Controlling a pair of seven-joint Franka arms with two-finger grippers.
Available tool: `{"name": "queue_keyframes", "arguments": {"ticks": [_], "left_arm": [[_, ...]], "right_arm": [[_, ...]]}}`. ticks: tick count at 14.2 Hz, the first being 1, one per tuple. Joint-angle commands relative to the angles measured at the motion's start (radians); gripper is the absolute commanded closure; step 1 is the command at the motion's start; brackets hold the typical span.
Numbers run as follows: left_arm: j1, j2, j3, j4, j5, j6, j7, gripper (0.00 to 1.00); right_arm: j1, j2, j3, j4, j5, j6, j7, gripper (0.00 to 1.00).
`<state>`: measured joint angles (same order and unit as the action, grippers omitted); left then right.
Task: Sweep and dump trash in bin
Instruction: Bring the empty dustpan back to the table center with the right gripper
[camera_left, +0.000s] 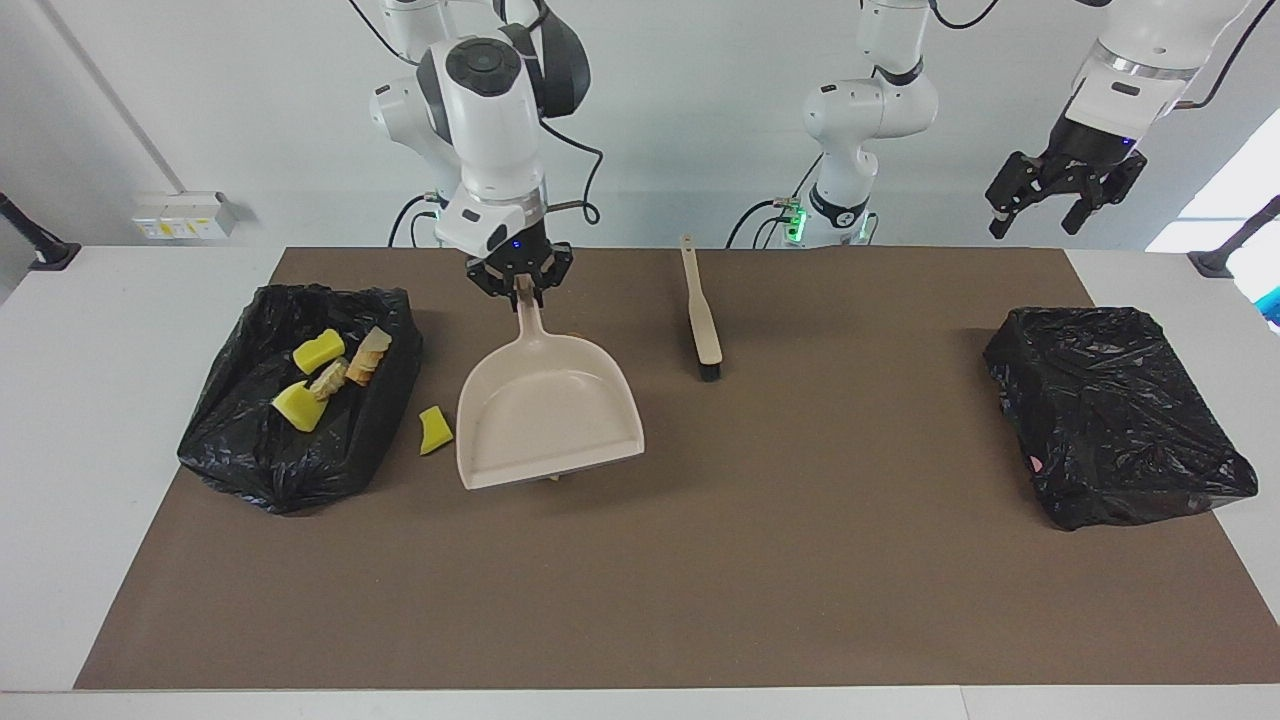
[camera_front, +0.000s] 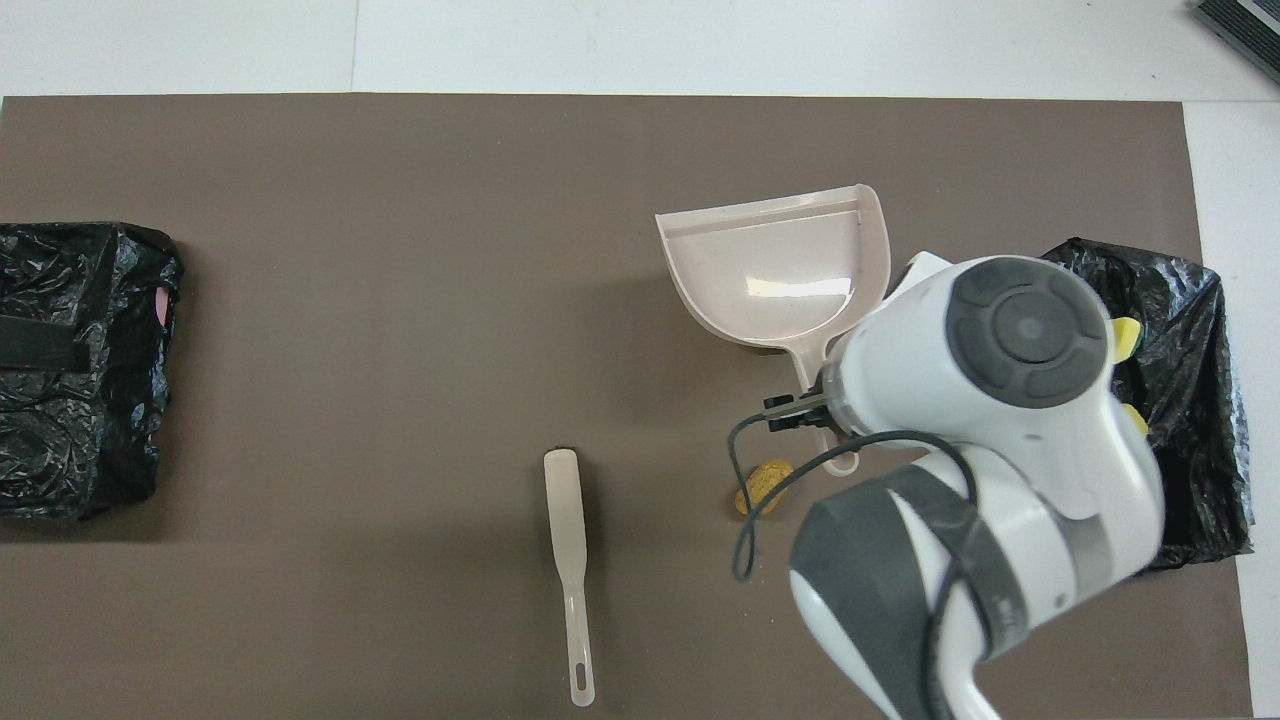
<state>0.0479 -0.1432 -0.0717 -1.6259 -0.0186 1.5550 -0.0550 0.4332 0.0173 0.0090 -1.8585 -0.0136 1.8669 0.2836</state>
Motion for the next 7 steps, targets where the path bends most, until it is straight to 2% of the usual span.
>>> {"name": "queue_keyframes", "arguments": {"ticks": [1,5,7], "left_arm": [[0.003,-0.006,-0.002,-0.003,0.012,-0.012,0.001,0.0],[0.003,-0.006,-0.002,-0.003,0.012,-0.012,0.001,0.0],[0.001,-0.006,-0.003,-0.003,0.012,-0.013,0.0,0.0]], "right_arm": [[0.077,0.107,-0.006,0.057,0.021,0.092,0.15,1.0],[0.153,0.281,-0.006,0.171,0.012,0.164,0.331,1.0],[0.194,0.386,-0.007,0.264,0.009,0.178,0.399,1.0]]}}
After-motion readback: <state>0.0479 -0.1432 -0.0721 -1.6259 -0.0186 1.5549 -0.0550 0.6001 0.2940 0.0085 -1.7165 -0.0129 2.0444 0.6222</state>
